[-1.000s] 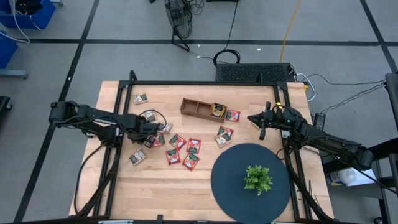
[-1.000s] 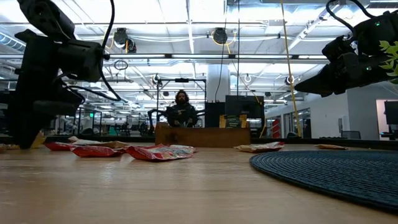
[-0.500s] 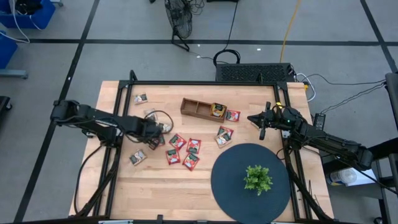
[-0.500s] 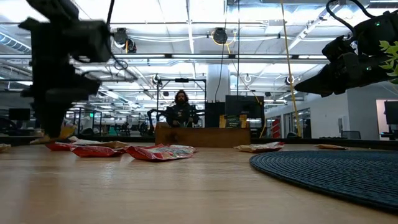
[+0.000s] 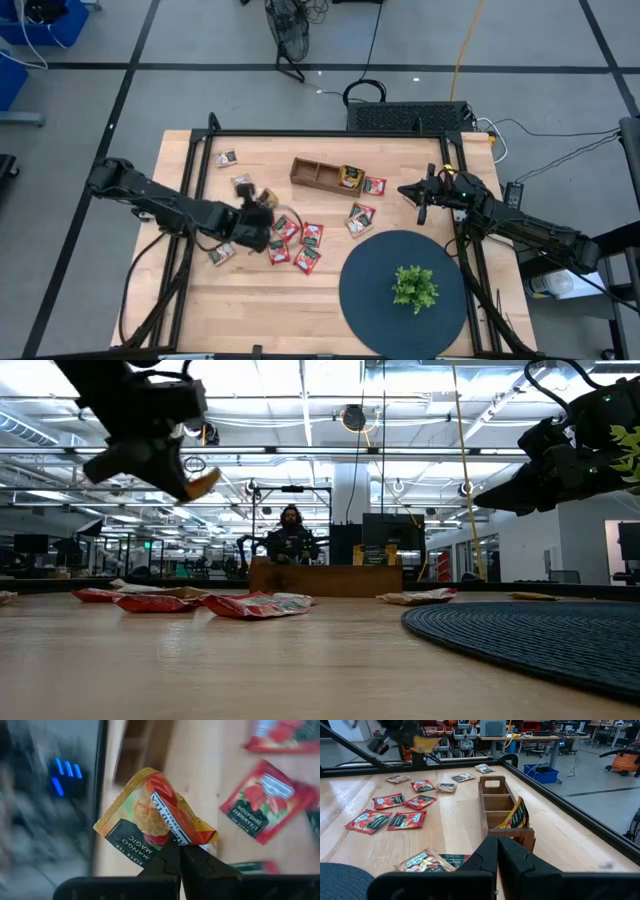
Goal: Pick & Place Tea
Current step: Put the yellow tea bag into the right section wooden organizer
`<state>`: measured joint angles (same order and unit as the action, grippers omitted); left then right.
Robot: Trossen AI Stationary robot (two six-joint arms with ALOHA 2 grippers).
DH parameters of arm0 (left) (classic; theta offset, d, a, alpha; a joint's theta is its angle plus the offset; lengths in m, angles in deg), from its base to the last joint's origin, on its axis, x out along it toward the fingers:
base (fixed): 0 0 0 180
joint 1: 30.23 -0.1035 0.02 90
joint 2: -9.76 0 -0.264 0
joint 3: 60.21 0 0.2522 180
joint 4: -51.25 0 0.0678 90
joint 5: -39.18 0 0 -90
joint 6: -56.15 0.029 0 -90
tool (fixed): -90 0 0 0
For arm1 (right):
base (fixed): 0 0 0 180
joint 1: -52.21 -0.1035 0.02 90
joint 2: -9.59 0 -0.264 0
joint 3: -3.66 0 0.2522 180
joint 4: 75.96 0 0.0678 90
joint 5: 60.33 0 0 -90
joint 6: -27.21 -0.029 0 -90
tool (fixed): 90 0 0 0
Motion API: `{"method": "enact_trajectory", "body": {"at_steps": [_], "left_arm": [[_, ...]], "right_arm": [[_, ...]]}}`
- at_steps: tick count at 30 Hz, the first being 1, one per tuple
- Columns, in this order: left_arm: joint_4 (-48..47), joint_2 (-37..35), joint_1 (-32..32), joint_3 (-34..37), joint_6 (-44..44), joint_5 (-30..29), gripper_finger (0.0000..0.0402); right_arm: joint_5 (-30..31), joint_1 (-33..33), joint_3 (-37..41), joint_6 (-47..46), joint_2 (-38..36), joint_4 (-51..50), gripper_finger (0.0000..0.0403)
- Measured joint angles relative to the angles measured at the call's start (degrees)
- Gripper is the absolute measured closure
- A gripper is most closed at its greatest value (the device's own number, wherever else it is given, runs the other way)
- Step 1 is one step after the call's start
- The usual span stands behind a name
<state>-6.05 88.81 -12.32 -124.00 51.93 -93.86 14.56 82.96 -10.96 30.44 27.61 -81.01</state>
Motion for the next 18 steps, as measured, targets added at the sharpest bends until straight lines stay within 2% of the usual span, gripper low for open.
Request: {"method": "enact_trajectory", "body": {"at_steps": [3, 7, 12, 16, 18], "left_arm": [[6.65, 4.61, 0.71, -0.06, 16.32, -3.74, 0.0399], [16.97, 10.86, -0.68, -0.11, 30.62, -15.59, 0.0396], [33.96, 17.34, -2.40, -0.08, 56.69, -26.71, 0.0397], [51.75, 21.14, -3.38, -0.12, 78.94, -31.58, 0.0395], [55.82, 21.88, -3.71, -0.78, 82.47, -29.83, 0.0398]], "right_arm": [[0.00, 0.00, 0.02, 0.02, 0.00, 0.01, 0.0403], [0.00, -0.01, 0.00, 0.10, 0.00, 0.00, 0.0403], [0.02, 0.01, 0.00, 6.41, 0.00, 0.08, 0.0403], [0.02, 0.01, 0.00, 8.67, 0.00, -0.09, 0.0403], [0.02, -0.01, 0.00, 8.76, 0.00, 0.00, 0.0403]]}}
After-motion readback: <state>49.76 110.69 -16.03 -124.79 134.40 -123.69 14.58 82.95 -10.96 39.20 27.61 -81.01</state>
